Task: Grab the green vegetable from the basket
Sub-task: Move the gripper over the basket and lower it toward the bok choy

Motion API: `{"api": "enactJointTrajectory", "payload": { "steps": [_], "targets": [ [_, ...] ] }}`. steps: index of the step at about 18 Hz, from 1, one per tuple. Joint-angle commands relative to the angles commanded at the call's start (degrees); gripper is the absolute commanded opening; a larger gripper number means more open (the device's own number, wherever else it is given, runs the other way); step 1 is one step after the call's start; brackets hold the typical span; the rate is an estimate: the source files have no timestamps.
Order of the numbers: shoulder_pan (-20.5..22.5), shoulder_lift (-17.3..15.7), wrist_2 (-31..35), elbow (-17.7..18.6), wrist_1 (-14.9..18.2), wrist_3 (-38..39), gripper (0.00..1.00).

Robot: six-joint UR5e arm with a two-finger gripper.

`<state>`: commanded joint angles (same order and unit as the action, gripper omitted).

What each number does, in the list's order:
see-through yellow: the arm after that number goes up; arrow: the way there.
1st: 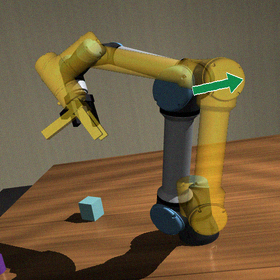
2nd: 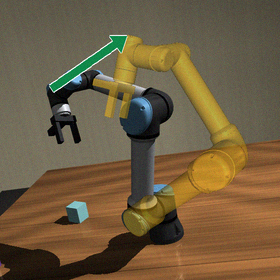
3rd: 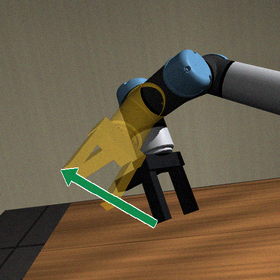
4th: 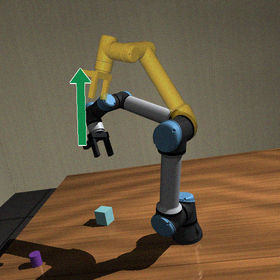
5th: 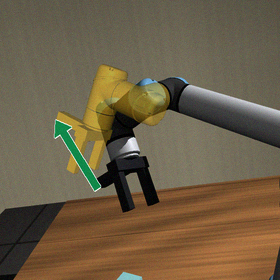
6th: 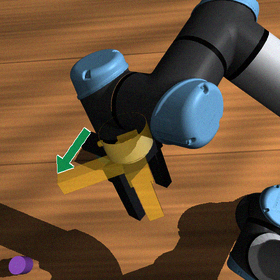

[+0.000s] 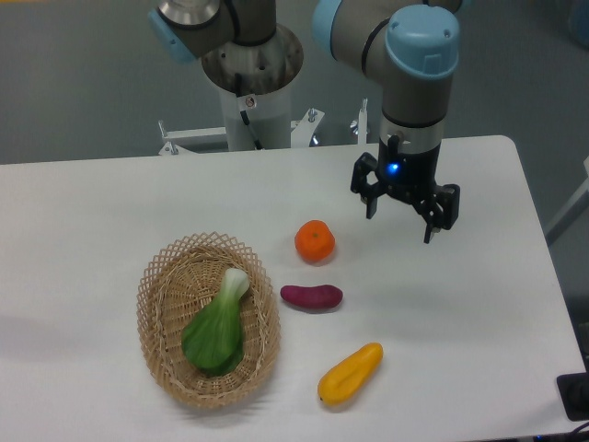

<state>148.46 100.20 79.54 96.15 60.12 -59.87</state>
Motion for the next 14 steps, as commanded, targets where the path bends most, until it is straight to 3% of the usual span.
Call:
{"api": "enactJointTrajectory", "payload": {
  "steps": [3,6,8,14],
  "targets": [
    [-4.0,0.3,0.3,1.7,-1.8,7.1,1.0],
    [-9.3,1.8,0.5,3.9,-6.5,15.5,1.0],
    [-12.6,2.5,0.7,5.7,-7.9,20.0,1.0],
    [-20.1,6.1,2.6,6.6,-8.4,25.3,1.0]
  ]
}}
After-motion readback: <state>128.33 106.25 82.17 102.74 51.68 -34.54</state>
